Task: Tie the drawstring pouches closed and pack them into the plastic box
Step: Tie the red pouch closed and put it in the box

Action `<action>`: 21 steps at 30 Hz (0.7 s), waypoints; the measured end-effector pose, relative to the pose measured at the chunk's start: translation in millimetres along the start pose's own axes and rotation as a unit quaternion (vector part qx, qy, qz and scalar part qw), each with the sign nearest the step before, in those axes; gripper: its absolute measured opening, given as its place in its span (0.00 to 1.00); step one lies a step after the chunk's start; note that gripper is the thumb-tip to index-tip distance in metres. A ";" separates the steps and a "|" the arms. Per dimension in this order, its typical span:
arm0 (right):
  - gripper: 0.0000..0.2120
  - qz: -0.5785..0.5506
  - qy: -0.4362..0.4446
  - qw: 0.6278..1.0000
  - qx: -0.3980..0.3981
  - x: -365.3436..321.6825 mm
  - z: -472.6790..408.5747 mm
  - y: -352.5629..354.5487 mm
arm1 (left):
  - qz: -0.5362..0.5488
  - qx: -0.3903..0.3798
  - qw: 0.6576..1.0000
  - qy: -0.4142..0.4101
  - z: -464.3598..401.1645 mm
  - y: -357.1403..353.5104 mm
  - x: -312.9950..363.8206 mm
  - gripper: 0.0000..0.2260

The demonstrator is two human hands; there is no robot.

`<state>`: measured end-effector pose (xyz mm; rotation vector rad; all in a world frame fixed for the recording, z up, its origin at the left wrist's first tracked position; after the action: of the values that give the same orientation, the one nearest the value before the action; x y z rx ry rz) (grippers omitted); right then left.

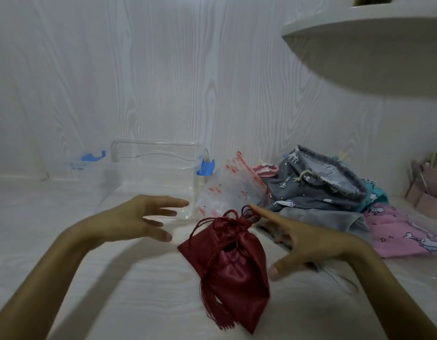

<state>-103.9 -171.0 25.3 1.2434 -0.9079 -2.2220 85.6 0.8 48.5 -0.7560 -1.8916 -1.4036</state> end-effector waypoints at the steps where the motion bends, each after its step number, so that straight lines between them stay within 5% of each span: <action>1: 0.56 0.054 -0.002 0.998 -0.009 -6.3 -1.2 -5.8 | 0.000 -0.045 0.999 0.003 0.6 -9.1 9.4 0.28; 4: 0.59 0.162 -0.013 0.987 0.015 -19.4 -21.6 -22.1 | -0.010 -0.153 0.988 0.030 -3.3 -57.7 23.3 0.27; 6: 0.52 0.161 -0.004 0.983 0.086 -28.9 -32.5 -24.5 | -0.063 -0.145 0.987 0.009 -8.4 -82.6 17.1 0.31; 9: 0.27 0.088 0.068 0.975 0.192 -41.0 -27.1 -19.5 | -0.240 -0.042 0.970 0.004 -12.8 -82.5 0.0 0.37; 11: 0.17 0.065 0.099 0.969 0.218 -43.5 -19.5 -16.5 | -0.253 0.027 0.967 -0.004 -10.6 -77.5 7.8 0.24; 14: 0.17 0.010 0.137 0.968 0.210 -57.5 -6.9 1.1 | -0.286 0.091 0.954 -0.023 -10.9 -51.5 35.5 0.10; 21: 0.19 -0.102 0.263 0.895 0.345 -165.2 9.3 104.1 | -0.322 0.278 0.903 -0.060 -23.6 90.3 116.4 0.10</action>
<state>-23.3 -133.6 199.4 2.2046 -1.4272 -1.5570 86.8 9.1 197.5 0.0871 -2.6106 -1.0622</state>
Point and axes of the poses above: each hand's wrist, its own z-axis away from the middle knuckle, its own y-axis out of the back of the hand, x = y × z, the point moved 8 cm from there along -z, towards the middle knuckle, and after that the axes turned 14 degrees about -y, right-handed, at the moved point
